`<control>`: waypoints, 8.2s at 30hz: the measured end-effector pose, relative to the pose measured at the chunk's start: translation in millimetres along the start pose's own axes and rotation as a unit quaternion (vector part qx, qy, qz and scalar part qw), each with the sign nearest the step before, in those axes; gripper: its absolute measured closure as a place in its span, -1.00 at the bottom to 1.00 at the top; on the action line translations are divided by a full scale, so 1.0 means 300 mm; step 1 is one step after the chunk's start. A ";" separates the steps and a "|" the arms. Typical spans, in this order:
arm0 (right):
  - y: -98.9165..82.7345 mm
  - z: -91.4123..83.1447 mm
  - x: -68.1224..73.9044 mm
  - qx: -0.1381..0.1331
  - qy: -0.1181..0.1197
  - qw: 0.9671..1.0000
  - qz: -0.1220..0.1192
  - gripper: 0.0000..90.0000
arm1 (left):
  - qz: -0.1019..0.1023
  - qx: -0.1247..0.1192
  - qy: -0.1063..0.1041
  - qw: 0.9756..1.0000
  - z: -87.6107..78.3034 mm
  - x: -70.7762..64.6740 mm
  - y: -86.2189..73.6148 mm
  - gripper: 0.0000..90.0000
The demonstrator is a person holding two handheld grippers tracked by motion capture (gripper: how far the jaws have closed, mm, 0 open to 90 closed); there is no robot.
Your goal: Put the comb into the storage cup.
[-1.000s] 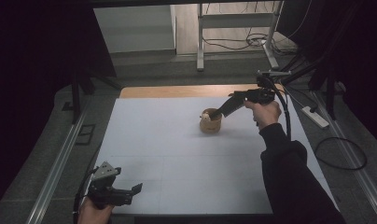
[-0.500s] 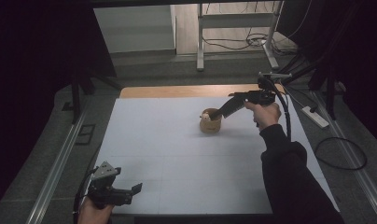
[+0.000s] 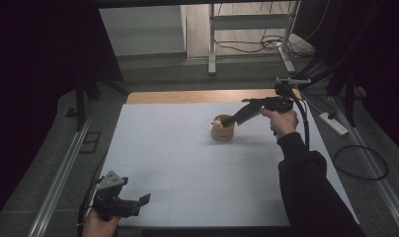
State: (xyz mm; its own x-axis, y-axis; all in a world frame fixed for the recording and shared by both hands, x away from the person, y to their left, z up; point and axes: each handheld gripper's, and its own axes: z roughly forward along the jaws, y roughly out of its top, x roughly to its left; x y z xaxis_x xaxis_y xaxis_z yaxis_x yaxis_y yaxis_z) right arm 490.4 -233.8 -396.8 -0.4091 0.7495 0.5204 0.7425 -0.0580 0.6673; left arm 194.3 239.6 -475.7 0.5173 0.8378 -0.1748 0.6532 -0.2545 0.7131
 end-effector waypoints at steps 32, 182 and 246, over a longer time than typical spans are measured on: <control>-0.020 0.031 0.036 0.018 -0.058 0.996 -0.072 -0.21 | -0.001 0.000 0.001 1.000 0.001 0.000 0.000 -0.99; -0.355 -0.194 0.181 0.048 -0.076 0.956 -0.281 -1.00 | -0.004 -0.034 -0.021 0.999 -0.029 0.025 -0.017 -1.00; -0.551 -0.378 0.121 0.038 -0.083 0.959 -0.267 -1.00 | -0.012 -0.037 -0.011 0.999 -0.036 0.030 -0.022 -1.00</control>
State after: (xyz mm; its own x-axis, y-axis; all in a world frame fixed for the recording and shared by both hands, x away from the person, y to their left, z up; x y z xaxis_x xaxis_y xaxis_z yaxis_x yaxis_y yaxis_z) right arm 292.8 -271.8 -427.8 -0.6574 0.7533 0.0189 0.4890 0.4074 0.7713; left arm 188.8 253.9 -474.6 0.5142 0.8323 -0.2069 0.6240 -0.1976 0.7560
